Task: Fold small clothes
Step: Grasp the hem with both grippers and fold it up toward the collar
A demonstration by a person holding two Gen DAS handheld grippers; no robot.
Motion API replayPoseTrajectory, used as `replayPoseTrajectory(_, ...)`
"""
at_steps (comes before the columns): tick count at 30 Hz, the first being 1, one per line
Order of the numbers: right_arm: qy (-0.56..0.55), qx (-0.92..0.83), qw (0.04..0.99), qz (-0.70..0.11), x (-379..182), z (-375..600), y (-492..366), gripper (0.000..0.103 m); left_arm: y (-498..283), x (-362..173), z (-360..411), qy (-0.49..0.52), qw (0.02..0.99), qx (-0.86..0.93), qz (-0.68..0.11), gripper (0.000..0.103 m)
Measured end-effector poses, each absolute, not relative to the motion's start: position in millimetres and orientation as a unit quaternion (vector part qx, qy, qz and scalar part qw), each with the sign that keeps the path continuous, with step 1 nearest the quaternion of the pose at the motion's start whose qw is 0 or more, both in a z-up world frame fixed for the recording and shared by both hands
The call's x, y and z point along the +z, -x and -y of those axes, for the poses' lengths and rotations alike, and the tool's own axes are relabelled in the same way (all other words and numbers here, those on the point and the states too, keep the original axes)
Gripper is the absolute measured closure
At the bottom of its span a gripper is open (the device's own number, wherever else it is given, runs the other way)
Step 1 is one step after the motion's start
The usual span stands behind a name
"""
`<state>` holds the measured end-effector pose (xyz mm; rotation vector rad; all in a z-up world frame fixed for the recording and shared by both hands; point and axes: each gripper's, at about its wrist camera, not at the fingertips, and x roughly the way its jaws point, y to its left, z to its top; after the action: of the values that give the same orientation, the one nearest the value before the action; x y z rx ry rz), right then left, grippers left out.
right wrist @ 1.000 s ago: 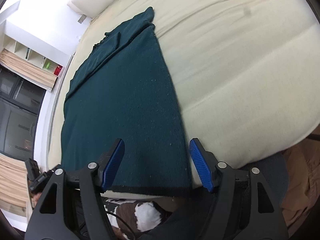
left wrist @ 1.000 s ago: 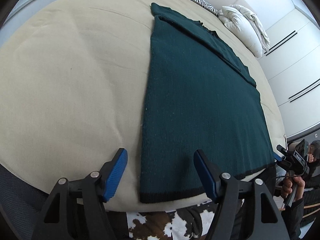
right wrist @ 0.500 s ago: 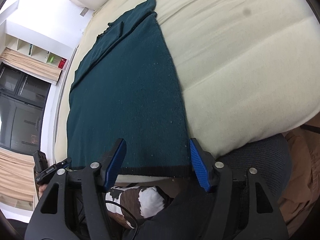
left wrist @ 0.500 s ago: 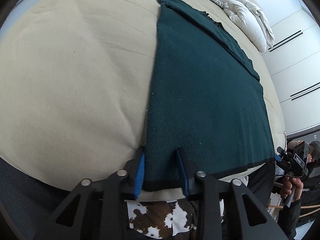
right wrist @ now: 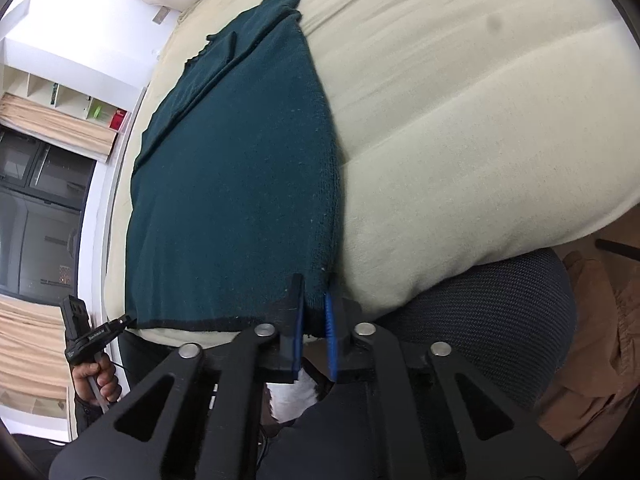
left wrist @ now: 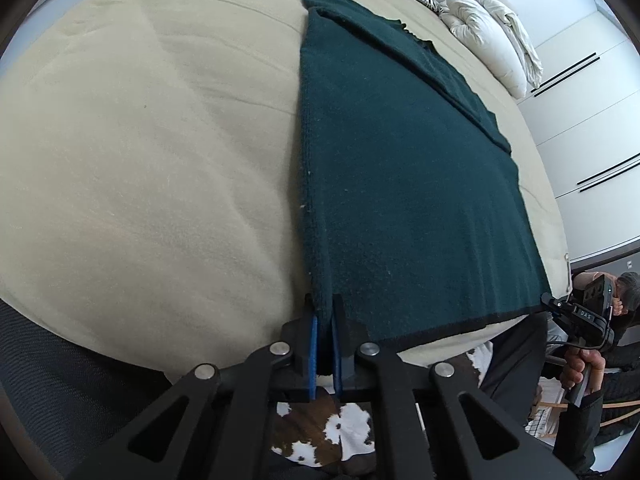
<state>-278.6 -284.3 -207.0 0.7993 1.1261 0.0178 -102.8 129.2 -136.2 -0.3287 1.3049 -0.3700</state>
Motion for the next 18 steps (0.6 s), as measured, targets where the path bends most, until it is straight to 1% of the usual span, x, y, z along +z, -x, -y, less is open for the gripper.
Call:
replayPoseTrajectory(4, -0.372, 0.035, 0.778, -0.506, -196, 280, 275, 0.097, 99, -123, -136, 0.198, 0.760, -0.196, -0.587, 0.096)
replayPoseTrajectory(10, -0.423, 0.094, 0.791, -0.432, -164, 280, 245, 0.097, 74, -85, -142, 0.282, 0.763, -0.239, -0.530, 0.096)
replayPoseTrajectory(14, -0.452, 0.117, 0.800, -0.376, -141, 292, 202, 0.097, 39, -64, -142, 0.327, 0.763, -0.255, -0.496, 0.096)
replayPoseTrajectory(18, -0.457, 0.116, 0.810, -0.349, -125, 303, 153, 0.097, -6, -46, -137, 0.344, 0.774, -0.257, -0.465, 0.096)
